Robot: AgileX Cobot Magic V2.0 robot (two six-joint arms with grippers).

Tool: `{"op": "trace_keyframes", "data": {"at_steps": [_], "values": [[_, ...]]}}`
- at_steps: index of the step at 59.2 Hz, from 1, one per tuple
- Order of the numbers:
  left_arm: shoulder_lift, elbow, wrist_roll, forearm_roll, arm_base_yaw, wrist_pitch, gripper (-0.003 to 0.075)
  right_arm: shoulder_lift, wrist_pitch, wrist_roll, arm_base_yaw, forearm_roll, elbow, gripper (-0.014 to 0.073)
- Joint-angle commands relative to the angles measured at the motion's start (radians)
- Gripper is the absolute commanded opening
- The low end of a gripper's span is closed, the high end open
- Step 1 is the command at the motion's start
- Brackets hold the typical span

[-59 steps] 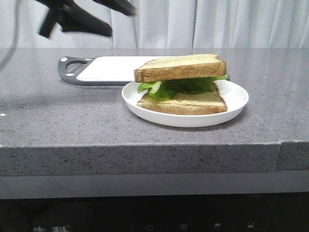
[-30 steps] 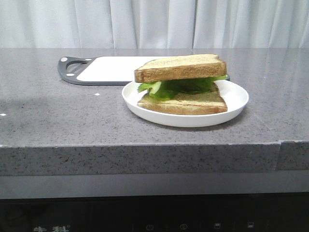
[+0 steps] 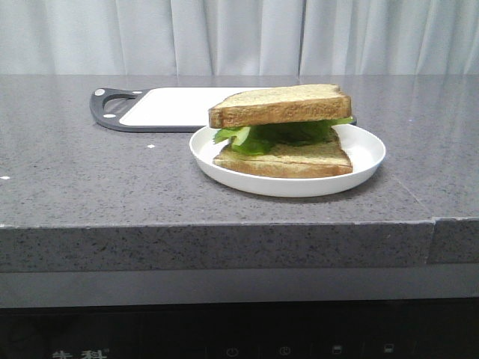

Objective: Left arm grabs bread, right arm adds lettuce

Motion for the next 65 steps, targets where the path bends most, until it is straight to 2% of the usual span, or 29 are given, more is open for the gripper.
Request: {"op": "trace_keyframes", "data": {"at_steps": [1,9,39,42,49,51,53,65], "values": [[-0.086,0.019,-0.005,-0.023,0.002,-0.061,-0.0020,0.007,-0.069,-0.001,-0.004,0.002,-0.026,-0.0060],[-0.188,0.077,-0.005,-0.023,0.002,0.016,-0.0020,0.007,-0.069,-0.001,-0.004,0.002,-0.026,-0.0060],[-0.216,0.106,-0.012,-0.011,0.002,-0.074,-0.0020,0.007,-0.069,-0.001,-0.004,0.002,-0.026,-0.0060],[-0.219,0.108,-0.105,0.098,0.002,-0.076,-0.0020,0.007,-0.069,-0.001,-0.004,0.002,-0.026,-0.0060],[-0.257,0.118,-0.633,0.529,0.002,-0.074,-0.0021,0.007,-0.069,-0.001,-0.004,0.002,-0.026,-0.0060],[-0.270,0.129,-0.714,0.616,0.002,-0.074,-0.0021,0.007,-0.069,-0.001,-0.004,0.002,-0.026,-0.0060],[-0.287,0.145,-0.738,0.659,0.002,-0.076,-0.0020,0.007,-0.069,-0.001,-0.004,0.002,-0.026,-0.0060],[-0.335,0.284,-0.729,0.669,0.082,-0.175,-0.0020,0.007,-0.067,-0.001,-0.004,0.002,-0.026,-0.0060]]}}
